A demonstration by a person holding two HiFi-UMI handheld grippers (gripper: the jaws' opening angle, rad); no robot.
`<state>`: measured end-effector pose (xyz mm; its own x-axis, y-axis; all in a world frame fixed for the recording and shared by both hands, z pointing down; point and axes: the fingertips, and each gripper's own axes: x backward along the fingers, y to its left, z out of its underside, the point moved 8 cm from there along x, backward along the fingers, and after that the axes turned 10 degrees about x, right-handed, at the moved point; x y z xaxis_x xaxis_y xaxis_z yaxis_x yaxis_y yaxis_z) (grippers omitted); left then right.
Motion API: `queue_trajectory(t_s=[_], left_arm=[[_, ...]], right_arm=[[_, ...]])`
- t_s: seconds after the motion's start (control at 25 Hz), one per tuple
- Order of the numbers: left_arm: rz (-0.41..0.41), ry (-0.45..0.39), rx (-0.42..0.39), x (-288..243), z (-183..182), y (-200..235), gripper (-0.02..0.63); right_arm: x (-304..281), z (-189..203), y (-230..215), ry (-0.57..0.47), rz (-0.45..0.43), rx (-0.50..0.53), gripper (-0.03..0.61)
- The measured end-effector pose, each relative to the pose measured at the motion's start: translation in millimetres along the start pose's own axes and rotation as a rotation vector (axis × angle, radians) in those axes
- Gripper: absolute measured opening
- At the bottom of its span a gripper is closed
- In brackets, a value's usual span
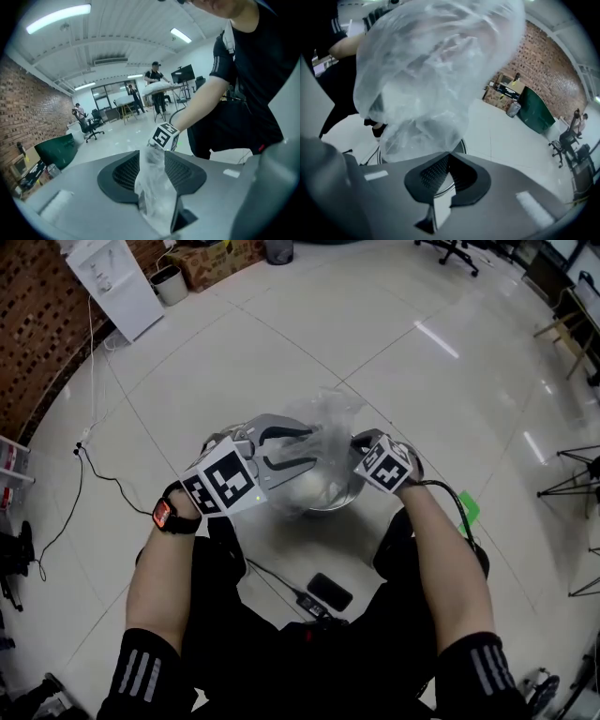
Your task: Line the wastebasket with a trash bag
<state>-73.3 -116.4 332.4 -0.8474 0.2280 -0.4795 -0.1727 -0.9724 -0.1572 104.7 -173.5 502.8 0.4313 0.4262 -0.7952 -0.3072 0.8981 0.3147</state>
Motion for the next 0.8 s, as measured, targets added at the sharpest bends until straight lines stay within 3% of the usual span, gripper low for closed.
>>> queue_trajectory(t_s=[0.16, 0.32, 0.52, 0.68, 0.8], left_arm=[[-0.036, 0.18, -0.03, 0, 27, 13, 0.158], [-0.097, 0.306, -0.001, 3, 51, 32, 0.135], [-0.036, 0.459, 0.051, -27, 88, 37, 0.14], [0.034, 0.544, 0.049, -47, 106, 24, 0.152], [0.006, 0.57, 0.071, -55, 117, 27, 0.18]], right_arm=[[-32, 10, 17, 0.096, -0.02, 0.124, 0.006], [-57, 15, 28, 0.147, -0.02, 0.222, 0.006], [-82, 19, 45, 0.218, -0.08, 0.38, 0.006], [-90, 12, 52, 0.211, -0.129, 0.366, 0.008], [-84, 5, 48, 0.183, -0.145, 0.299, 0.02]])
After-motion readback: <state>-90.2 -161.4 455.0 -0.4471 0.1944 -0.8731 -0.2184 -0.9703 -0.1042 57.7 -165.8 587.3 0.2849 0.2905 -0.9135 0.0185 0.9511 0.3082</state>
